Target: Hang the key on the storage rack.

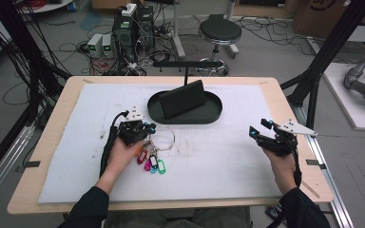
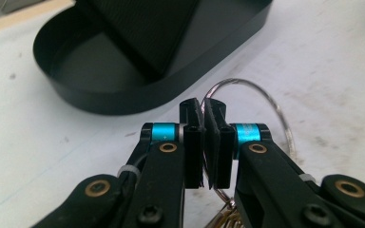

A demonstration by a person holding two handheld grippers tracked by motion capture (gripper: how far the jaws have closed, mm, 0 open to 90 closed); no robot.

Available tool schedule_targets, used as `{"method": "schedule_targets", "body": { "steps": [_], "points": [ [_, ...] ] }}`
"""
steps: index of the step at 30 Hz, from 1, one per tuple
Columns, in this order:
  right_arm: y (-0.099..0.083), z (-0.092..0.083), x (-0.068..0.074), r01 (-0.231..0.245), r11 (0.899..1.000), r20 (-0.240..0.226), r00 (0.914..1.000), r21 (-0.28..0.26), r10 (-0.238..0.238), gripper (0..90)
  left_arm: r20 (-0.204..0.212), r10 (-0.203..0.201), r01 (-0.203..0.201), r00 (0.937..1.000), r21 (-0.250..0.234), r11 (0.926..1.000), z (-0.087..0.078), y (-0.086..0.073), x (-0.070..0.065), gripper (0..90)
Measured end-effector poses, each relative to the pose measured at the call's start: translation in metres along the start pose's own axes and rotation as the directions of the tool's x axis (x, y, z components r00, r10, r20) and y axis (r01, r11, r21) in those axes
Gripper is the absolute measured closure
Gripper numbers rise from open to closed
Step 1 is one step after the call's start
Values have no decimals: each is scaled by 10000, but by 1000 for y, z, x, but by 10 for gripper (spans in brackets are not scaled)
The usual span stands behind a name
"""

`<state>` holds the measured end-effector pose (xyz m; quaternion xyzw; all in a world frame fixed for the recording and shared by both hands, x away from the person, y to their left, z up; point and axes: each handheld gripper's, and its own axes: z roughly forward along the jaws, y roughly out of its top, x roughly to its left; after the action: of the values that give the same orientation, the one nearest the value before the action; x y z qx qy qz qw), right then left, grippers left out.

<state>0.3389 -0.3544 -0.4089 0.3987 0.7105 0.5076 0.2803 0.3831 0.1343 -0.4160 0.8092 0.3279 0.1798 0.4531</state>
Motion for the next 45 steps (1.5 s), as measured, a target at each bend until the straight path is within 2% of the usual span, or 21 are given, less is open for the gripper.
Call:
{"method": "schedule_targets", "body": {
  "steps": [6,11,14,24,29,30,35,41,45],
  "points": [
    [1,1,1,28,10000,-17,10000,-27,-28,373,281,522,-511,9982,-372,9980,-13,5,-13,862],
    [1,2,1,47,10000,-55,10000,-38,-47,373,667,1019,-968,9926,-751,9925,-23,6,-26,861],
    [1,2,1,22,10000,-58,10000,-57,-23,373,787,1228,-1172,9893,-723,9905,-26,5,-31,860],
    [2,4,2,53,10000,-115,9999,-30,-53,373,1149,1251,-1194,9855,-549,9913,-23,3,-33,847],
    [2,4,2,66,10000,-131,9999,-15,-66,373,1256,1299,-1295,9835,-113,9915,-16,0,-33,828],
    [2,3,2,81,10000,-132,9999,-24,-81,373,1275,1361,-1357,9825,-118,9907,-16,0,-33,856],
    [2,3,2,46,10000,-109,9999,-34,-46,373,1362,1349,-1343,9815,-133,9909,-17,0,-31,861],
    [2,3,2,63,10000,-133,9999,-40,-63,373,1396,1312,-1241,9815,-584,9906,-21,1,-30,863],
    [2,4,2,14,10000,-106,9999,-29,-15,373,1299,1499,-1388,9801,-913,9861,-26,5,-30,863]
  ]
}}
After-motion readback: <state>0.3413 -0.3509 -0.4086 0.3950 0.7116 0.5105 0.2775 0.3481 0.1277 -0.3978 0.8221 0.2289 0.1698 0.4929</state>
